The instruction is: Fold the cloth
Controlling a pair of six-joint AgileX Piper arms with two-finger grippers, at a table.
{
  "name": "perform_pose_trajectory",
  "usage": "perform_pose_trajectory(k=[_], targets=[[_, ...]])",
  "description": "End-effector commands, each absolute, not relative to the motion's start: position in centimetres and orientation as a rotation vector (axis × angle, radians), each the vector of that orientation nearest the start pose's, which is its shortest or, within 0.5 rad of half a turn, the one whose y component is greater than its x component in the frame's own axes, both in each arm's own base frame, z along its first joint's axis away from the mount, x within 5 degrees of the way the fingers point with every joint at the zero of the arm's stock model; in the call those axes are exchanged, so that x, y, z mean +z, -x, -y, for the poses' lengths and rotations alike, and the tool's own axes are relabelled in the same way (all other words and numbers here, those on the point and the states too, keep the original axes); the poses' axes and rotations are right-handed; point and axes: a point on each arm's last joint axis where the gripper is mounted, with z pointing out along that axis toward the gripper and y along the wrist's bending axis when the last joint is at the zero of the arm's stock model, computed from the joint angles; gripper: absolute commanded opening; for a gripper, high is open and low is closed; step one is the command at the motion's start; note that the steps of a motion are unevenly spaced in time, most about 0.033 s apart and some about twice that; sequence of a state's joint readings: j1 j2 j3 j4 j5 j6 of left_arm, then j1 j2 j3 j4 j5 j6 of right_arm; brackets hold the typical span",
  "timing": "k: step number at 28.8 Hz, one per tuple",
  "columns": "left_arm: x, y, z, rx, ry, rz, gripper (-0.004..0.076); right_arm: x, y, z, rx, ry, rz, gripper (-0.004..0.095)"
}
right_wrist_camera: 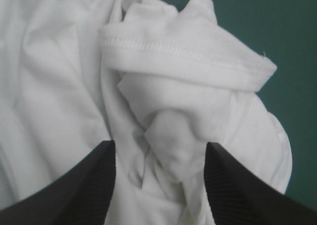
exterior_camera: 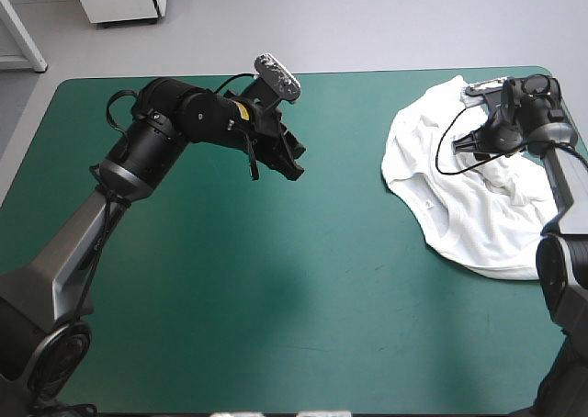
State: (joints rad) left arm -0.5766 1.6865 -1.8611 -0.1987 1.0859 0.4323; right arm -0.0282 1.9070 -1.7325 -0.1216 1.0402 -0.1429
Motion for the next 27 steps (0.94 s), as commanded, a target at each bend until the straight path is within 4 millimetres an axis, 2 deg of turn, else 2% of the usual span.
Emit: perform_pose_trajectory(k=[1,7,14,17,22,27], targets=[[44.5,-28.9,20.8,-0.348,-1.075,-2.022,0.0367,31.3,-43.5,3.5,-0.193,0.183,-2.585,0.0519],[44.3,-28.9,20.8,-0.335,-1.085,-2.023,0.0367,27.7,-46.3,4.1,-0.133,0.176,-2.635,0.0519],[44.2,-29.0,20.7,-0.309,-1.093,-2.031,0.0367,23.9,-47.4,3.7,-0.044,0.209,-2.737,0.0506],[44.2,-29.1,20.5,-0.283,-1.095,-2.034,0.0367,22.7,-47.2,3.5,-0.008,0.239,-2.798,0.0401],[44.2,-29.0,20.3,-0.261,-1.095,-2.050,0.0367,22.5,-46.8,2.8,0.103,0.306,-2.841,-0.0014],[45.1,-28.2,19.4,-0.215,-1.079,-2.046,0.0367,23.1,-46.2,1.3,0.269,0.357,-2.849,-0.0010]])
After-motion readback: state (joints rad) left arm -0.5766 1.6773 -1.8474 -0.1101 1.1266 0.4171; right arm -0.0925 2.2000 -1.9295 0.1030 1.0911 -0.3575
